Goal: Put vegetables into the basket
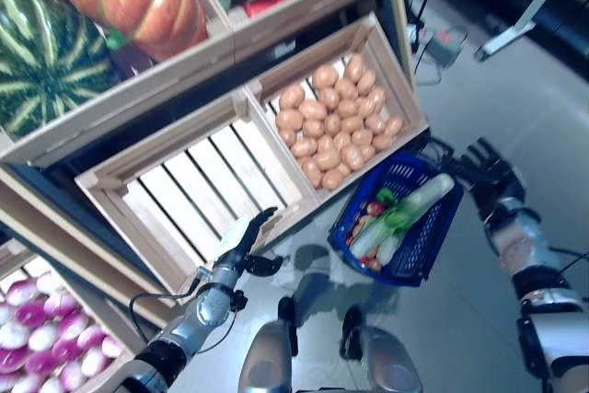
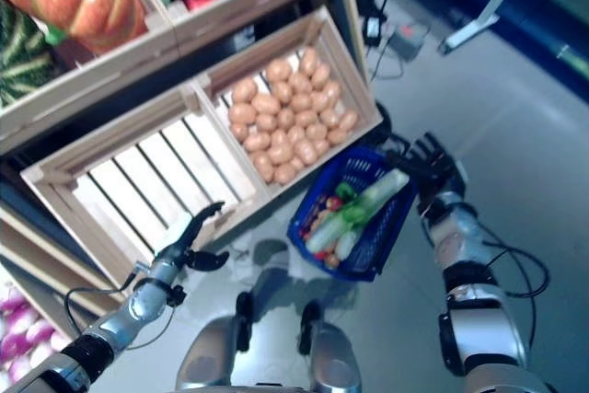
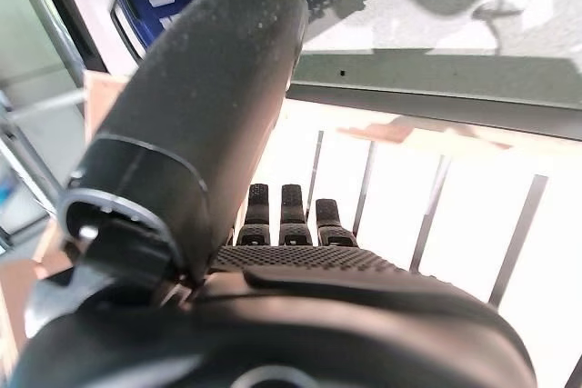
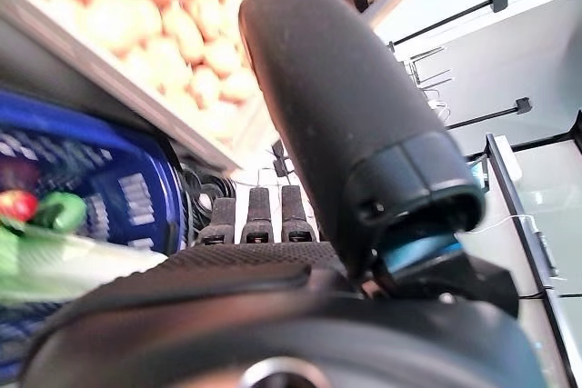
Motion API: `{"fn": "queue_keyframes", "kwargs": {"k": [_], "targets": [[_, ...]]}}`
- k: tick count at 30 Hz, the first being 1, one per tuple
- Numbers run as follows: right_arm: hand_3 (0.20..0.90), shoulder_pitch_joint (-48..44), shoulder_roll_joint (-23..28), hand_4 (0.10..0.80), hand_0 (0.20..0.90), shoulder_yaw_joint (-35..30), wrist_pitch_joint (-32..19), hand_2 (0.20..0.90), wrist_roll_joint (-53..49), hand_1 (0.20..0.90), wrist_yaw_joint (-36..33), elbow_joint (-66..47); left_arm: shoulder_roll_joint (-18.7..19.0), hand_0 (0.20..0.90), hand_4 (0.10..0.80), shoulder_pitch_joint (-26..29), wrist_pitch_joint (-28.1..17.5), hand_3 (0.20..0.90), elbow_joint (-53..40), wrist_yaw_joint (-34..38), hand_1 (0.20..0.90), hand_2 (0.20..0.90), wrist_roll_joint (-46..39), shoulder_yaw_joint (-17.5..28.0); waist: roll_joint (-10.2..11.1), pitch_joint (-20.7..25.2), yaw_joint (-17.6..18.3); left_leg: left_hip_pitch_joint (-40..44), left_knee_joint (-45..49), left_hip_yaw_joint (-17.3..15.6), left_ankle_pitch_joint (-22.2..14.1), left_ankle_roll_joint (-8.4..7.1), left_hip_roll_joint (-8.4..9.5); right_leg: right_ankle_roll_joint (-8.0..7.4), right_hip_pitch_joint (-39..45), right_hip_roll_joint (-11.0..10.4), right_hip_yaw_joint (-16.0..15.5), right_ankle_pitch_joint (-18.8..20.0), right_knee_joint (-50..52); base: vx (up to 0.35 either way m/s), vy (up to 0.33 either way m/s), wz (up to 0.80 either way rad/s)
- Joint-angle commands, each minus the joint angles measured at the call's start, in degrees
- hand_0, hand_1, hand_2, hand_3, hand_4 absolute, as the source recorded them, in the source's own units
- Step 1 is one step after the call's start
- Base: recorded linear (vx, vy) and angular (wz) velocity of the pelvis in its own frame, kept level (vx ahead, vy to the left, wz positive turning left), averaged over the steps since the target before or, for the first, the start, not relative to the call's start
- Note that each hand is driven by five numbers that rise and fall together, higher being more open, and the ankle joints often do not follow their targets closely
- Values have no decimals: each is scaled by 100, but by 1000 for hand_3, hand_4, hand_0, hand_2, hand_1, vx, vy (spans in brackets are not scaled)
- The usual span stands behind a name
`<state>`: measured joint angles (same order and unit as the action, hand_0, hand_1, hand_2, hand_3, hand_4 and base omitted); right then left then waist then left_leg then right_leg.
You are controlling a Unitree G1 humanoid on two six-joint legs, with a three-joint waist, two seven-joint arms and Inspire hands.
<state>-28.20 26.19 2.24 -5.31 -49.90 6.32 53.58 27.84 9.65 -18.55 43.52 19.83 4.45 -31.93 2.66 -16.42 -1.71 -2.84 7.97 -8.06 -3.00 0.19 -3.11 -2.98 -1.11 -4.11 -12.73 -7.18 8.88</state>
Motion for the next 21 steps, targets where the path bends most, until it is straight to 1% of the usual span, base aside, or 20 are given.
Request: {"fn": "queue_keyframes", "kwargs": {"k": [1, 4, 7, 9, 11, 12, 14, 16, 18, 21], "targets": [[900, 421, -171, 800, 900, 290, -401, 900, 192, 900, 361, -83, -322, 900, 800, -209, -349, 900, 154, 59, 900, 900, 294, 138, -100, 794, -29, 502, -716, -93, -153, 200, 159, 141, 359, 39, 183, 512, -826, 56, 45, -9], [900, 1062, -732, 800, 900, 367, -525, 900, -269, 900, 655, -23, -611, 900, 800, -336, -299, 900, 761, -74, 900, 900, 386, 280, -117, 1012, 24, 844, -1207, -130, -31, 212, 185, 99, 603, 110, 251, 671, -1230, 46, 41, -6], [900, 1643, -1321, 800, 900, 491, -746, 900, -320, 900, 702, 181, -866, 900, 800, -399, -388, 900, 1369, -169, 900, 900, 294, 433, -131, 1123, 119, 958, -1297, -154, -59, 212, 194, 85, 721, 163, 313, 733, -1388, 16, 21, -13], [900, 1828, -1537, 800, 900, 500, -631, 900, -628, 900, 726, 348, -996, 900, 800, -443, -348, 900, 1669, -257, 900, 900, 252, 482, -148, 1168, 172, 970, -1297, -146, -67, 202, 200, 92, 734, 189, 328, 729, -1388, -2, 23, -5], [900, 2013, -1724, 800, 900, 425, -636, 900, -801, 900, 825, 671, -1212, 900, 800, -497, -266, 900, 2050, -381, 900, 900, 157, 519, -176, 1223, 223, 986, -1297, -81, -70, 200, 216, 120, 790, 227, 343, 698, -1388, 32, 37, -2], [900, 2099, -1786, 800, 900, 463, -628, 900, -697, 900, 860, 772, -1314, 900, 800, -526, -231, 900, 2162, -465, 900, 900, 88, 570, -186, 1235, 240, 1008, -1297, -79, -77, 209, 223, 129, 821, 231, 345, 682, -1388, 42, 37, 2], [900, 2176, -1822, 800, 900, 507, -599, 900, -522, 900, 898, 819, -1368, 900, 800, -559, -169, 900, 2201, -549, 900, 900, 7, 613, -191, 1239, 254, 1032, -1297, -79, -87, 217, 229, 134, 848, 227, 336, 666, -1388, 0, 0, 0], [900, 2292, -1884, 800, 900, 635, -638, 900, -358, 900, 971, 939, -1462, 900, 800, -645, -215, 900, 2334, -619, 900, 900, -32, 638, -199, 1243, 265, 1073, -1297, -68, -103, 223, 244, 144, 908, 225, 310, 630, -1388, 34, 23, 1], [900, 2345, -1902, 800, 900, 748, -717, 900, -219, 900, 876, 1021, -1511, 900, 800, -678, -230, 900, 2410, -661, 900, 900, -75, 638, -206, 1254, 259, 1082, -1297, -3, -112, 229, 273, 150, 938, 233, 312, 601, -1388, 12, 6, 2], [900, 2291, -1889, 800, 900, 934, -767, 900, 472, 900, 667, 1181, -1570, 900, 800, -633, -266, 900, 2505, -595, 900, 900, -177, 650, -221, 1269, 227, 1100, -1297, 85, -136, 238, 308, 158, 985, 233, 284, 555, -1388, 0, 0, 0]]}}
